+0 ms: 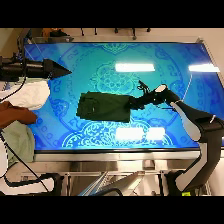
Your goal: Fold the shirts.
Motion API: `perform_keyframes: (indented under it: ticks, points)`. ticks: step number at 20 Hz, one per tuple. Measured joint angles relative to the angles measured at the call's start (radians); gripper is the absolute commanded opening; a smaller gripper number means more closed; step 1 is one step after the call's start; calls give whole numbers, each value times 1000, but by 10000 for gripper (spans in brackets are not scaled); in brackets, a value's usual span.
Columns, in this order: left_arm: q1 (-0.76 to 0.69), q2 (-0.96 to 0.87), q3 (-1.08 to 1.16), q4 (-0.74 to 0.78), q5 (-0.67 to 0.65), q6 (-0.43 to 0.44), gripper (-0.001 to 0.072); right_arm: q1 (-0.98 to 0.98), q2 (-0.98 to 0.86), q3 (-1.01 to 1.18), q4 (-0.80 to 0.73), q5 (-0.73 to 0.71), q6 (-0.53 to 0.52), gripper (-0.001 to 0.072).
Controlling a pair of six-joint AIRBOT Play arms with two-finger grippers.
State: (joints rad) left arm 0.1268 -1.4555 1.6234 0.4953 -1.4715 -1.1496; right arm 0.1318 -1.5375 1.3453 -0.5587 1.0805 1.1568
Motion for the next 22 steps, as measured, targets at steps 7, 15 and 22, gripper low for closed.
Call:
perform_keyframes:
  ticks: [7,15,22]
  points:
    - [0,0,0,0,-3,0,16,-139,177,11,-2,-33,-11,18]
    - [0,0,0,0,-13,10,17,-760,449,-24,-474,87,248,18]
    - [0,0,0,0,-13,26,16,-1241,552,-249,-643,134,295,19]
